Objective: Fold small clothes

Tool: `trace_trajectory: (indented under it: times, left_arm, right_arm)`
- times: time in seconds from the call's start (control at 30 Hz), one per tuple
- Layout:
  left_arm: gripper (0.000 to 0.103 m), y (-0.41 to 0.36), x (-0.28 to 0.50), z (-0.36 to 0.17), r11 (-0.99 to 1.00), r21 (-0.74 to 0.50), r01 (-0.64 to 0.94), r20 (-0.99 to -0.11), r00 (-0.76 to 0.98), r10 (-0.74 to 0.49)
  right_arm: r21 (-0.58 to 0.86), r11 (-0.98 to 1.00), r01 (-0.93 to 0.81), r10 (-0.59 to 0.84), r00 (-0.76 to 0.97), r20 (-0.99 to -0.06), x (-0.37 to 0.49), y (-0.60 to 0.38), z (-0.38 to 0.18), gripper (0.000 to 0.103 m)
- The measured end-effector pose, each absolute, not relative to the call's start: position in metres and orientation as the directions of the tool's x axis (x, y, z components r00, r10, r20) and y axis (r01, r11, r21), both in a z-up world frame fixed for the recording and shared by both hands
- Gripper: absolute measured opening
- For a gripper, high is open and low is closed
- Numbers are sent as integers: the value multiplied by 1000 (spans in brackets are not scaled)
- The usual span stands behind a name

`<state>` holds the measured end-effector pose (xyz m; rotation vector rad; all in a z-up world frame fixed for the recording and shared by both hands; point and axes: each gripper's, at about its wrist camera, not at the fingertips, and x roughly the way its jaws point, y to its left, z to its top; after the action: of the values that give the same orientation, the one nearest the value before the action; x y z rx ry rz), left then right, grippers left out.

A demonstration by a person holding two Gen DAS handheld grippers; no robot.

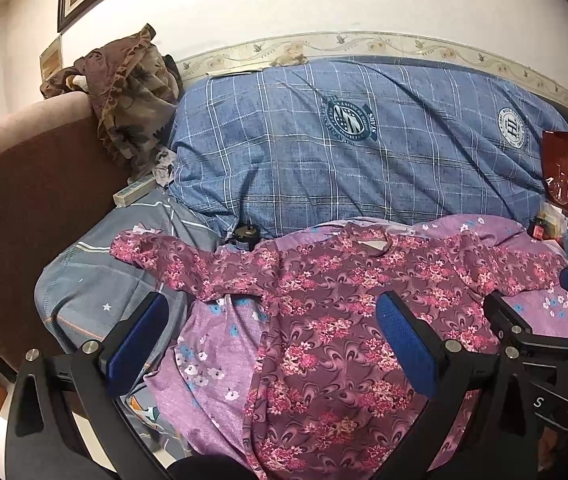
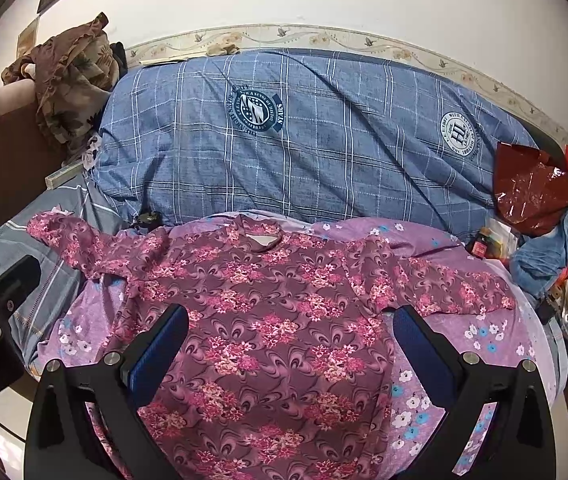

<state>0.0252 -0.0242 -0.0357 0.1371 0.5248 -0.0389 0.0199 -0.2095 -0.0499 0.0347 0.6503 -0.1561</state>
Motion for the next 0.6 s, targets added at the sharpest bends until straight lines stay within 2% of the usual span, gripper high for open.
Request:
trace_trajectory:
  times: [0.6]
  left_arm:
    - [103,-26,40,-49,990,115,87,-536,844,-12]
  right_arm:
    - [-27,988,155,-137,764,-631,32,-208,-63,103]
